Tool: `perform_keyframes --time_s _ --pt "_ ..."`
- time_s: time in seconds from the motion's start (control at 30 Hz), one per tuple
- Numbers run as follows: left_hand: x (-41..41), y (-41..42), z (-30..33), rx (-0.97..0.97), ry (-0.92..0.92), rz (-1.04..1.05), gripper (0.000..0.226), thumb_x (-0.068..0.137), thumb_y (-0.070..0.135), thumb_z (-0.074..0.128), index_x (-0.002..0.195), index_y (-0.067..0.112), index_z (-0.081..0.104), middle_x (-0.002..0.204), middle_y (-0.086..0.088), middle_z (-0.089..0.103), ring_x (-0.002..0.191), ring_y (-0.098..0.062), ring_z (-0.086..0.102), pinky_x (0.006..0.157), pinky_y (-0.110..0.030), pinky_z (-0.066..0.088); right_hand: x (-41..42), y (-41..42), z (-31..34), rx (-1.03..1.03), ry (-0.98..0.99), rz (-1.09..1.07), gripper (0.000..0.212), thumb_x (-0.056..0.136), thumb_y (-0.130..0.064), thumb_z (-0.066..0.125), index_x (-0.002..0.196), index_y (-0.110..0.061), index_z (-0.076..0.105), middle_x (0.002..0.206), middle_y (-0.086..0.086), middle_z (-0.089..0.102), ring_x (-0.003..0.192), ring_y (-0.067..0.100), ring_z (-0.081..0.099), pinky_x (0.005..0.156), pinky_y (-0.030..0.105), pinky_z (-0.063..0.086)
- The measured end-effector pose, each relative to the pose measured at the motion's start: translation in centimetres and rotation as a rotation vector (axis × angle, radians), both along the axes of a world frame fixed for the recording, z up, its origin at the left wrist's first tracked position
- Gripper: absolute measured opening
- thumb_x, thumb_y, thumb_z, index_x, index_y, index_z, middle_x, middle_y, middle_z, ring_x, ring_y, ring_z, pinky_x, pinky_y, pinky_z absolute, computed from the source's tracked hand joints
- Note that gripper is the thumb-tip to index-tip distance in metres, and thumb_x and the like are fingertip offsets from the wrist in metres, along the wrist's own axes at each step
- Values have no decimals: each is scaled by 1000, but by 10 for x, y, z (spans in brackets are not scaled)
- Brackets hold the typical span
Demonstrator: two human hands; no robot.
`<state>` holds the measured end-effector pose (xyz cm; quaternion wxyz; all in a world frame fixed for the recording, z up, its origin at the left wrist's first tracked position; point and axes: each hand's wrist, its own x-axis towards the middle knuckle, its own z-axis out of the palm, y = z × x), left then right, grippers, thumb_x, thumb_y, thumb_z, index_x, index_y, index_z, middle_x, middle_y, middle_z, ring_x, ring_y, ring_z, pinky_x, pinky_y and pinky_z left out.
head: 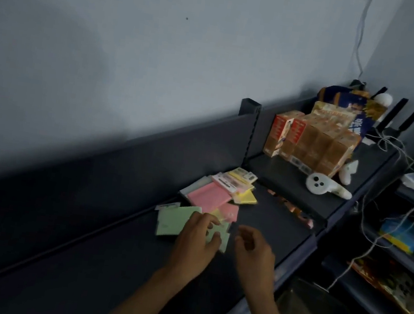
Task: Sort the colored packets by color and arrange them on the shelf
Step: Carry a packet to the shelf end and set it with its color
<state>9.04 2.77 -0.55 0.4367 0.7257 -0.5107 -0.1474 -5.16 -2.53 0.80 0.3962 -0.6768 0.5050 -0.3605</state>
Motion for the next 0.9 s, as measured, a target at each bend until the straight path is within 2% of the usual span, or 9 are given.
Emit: perform_keyframes --time_s 0.13,0.27,0.37,0.43,0.5,0.6,0.63,0.77,0.9 --pt "22 -4 -2 -9 -53 50 21 93 21 58 113 27 58 113 15 48 106 -3 51 87 -24 47 36 -32 -4 28 -25 51 28 96 -13 62 123 -17 65 111 -5 69 90 7 63 76 23 49" --pt "38 -22 4 20 -124 161 20 94 23 56 113 28 57 116 16 43 113 -4 45 94 -22 43 59 -65 -3 70 -39 94 32 97 -16 61 130 -17 61 119 -3 66 85 4 59 71 21 43" --pt "46 -45 7 50 -142 236 27 89 24 58 115 26 58 117 13 45 112 -8 44 94 -31 47 69 -94 -4 140 -44 119 32 95 -17 59 126 -17 62 102 -3 68 76 5 61 61 23 45" --pt "47 -60 5 81 -152 281 33 84 27 56 118 26 58 119 12 46 110 -10 42 94 -35 46 74 -107 -7 199 -56 118 29 91 -19 63 120 -19 65 95 -4 69 77 12 65 66 31 54" --pt "43 -73 3 78 -156 301 36 82 30 51 117 26 59 119 12 46 109 -9 43 94 -35 45 75 -118 -9 205 -83 98 24 90 -25 70 114 -21 68 94 -9 69 81 11 67 73 37 59" --pt "34 -88 5 37 -159 331 30 84 25 52 113 24 59 117 14 46 109 -8 45 94 -30 44 75 -132 -10 187 -107 113 16 89 -24 75 103 -19 69 86 -14 66 76 -3 62 60 11 47" --pt "32 -93 7 27 -160 342 29 84 24 52 112 25 59 117 15 46 110 -7 45 95 -29 44 75 -135 -9 196 -110 130 15 88 -22 76 101 -19 69 85 -13 67 75 -3 62 56 8 43" --pt "28 -111 10 21 -148 365 29 86 30 51 113 28 59 118 16 46 113 -8 48 95 -28 44 78 -146 -9 225 -110 196 20 85 -21 78 102 -23 69 82 -13 68 73 -3 64 60 10 46" --pt "29 -121 2 38 -182 407 27 92 20 59 118 26 59 122 13 48 114 -9 48 96 -33 46 76 -152 -6 305 -159 332 13 89 -17 71 99 -26 70 82 -4 70 74 9 66 61 23 53"
